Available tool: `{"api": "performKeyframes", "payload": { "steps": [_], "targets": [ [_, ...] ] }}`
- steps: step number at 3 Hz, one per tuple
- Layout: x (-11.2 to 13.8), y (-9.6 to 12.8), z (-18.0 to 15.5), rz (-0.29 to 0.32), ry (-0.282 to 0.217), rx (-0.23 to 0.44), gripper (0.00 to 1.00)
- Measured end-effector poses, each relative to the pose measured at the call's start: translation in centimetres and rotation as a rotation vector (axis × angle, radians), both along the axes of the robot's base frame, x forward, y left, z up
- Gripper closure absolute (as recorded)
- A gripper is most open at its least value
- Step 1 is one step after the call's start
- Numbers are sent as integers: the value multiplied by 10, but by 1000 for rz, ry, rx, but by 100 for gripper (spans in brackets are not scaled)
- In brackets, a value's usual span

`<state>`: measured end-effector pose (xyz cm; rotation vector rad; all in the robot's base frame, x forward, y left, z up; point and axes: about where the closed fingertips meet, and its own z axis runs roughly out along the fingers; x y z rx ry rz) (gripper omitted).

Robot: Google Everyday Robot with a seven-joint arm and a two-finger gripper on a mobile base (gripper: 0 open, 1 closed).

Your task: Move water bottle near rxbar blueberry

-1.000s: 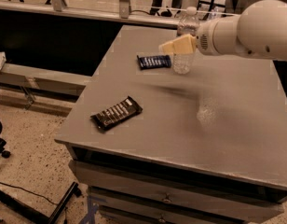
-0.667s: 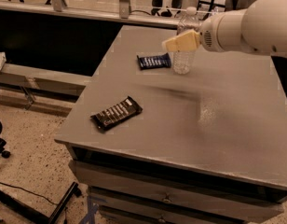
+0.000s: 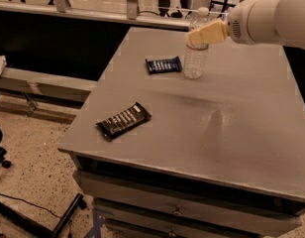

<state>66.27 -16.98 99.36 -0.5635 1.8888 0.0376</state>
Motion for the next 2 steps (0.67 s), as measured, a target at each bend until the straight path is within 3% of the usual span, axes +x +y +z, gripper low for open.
{"api": "performKeyframes", "payload": {
  "steps": [1,2],
  "targets": [
    [-5,-16,31,37,-1,-46,0],
    [-5,-16,31,37,-1,-46,0]
  ]
}}
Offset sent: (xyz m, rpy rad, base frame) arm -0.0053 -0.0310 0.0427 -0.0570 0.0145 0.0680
